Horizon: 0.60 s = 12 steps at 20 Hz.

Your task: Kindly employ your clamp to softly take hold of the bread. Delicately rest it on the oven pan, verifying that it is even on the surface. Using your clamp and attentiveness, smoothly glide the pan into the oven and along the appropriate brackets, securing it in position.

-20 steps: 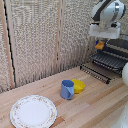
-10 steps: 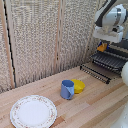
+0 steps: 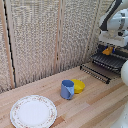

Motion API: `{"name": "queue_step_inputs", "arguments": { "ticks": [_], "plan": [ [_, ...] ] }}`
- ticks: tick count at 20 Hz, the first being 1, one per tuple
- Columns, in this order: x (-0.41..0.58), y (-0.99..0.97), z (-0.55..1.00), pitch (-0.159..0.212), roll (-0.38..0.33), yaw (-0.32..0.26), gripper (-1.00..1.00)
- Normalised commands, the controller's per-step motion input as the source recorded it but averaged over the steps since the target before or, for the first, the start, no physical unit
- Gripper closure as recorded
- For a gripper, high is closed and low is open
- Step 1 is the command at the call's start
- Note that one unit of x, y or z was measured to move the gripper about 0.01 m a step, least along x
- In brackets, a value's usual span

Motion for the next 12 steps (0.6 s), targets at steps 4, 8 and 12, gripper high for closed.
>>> {"name": "queue_step_inputs", "arguments": {
  "ticks": [4,8,12],
  "plan": [
    [0.173,-0.34,-0.06,-0.069,0.039,0.025,1.0],
    [0.26,-0.6,0.04,-0.13,0.09,0.018,1.0],
    [0.136,-0.36,0.01,-0.072,0.074,-0.002,1.0]
  ]
}}
